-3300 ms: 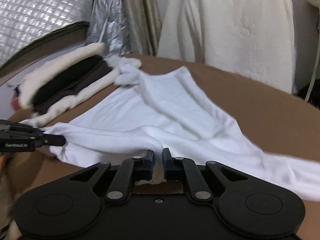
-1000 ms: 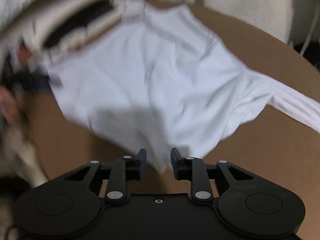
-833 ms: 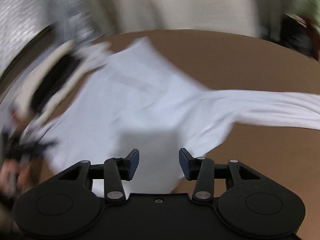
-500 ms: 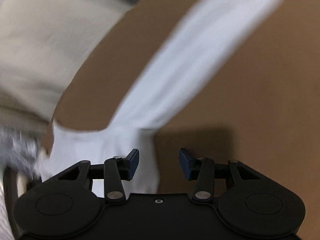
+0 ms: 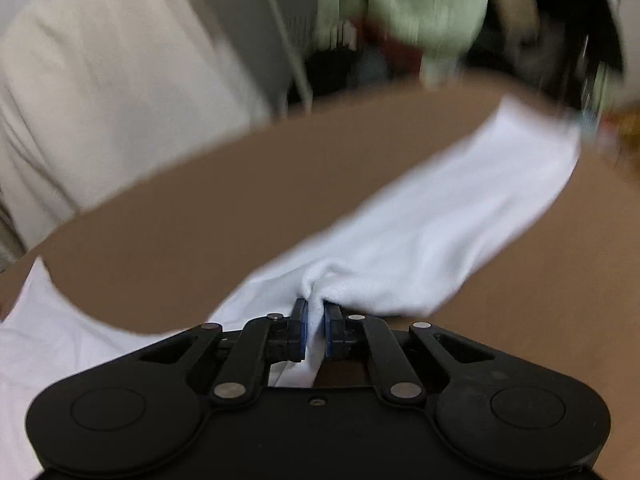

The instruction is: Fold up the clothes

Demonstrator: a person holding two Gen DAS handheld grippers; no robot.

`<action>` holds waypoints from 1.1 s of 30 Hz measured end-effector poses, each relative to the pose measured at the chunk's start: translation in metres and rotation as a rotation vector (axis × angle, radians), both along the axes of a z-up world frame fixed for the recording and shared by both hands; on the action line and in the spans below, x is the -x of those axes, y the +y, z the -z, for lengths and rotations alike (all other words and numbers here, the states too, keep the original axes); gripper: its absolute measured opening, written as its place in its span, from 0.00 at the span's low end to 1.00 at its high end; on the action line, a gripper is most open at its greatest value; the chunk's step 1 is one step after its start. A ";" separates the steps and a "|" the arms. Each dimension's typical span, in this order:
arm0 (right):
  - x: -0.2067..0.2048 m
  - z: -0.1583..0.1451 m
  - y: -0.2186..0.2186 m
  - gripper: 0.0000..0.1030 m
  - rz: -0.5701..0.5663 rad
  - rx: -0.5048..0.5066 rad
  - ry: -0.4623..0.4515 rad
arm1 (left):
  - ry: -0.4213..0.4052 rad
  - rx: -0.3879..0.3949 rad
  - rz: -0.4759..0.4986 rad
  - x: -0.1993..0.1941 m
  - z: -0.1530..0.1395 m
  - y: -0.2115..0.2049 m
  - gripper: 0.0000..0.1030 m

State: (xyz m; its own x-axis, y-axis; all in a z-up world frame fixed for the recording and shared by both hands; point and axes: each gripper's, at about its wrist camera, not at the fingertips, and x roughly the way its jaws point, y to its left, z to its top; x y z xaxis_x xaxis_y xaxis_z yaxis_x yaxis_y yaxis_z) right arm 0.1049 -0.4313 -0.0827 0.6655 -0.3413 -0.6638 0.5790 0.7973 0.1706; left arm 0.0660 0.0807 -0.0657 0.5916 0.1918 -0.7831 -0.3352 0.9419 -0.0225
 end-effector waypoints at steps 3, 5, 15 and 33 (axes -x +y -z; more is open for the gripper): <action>0.006 -0.015 0.005 0.03 0.036 0.146 -0.012 | 0.020 -0.001 0.003 -0.002 0.003 -0.001 0.02; 0.006 -0.006 -0.009 0.03 0.071 0.053 0.035 | 0.033 -0.001 0.006 -0.004 0.006 -0.002 0.03; 0.010 0.007 -0.001 0.04 0.069 0.235 0.120 | 0.063 -0.025 0.009 -0.008 0.010 -0.004 0.05; 0.091 -0.043 0.182 0.49 -0.907 -0.155 -0.085 | 0.013 0.788 -0.037 0.024 0.031 0.039 0.39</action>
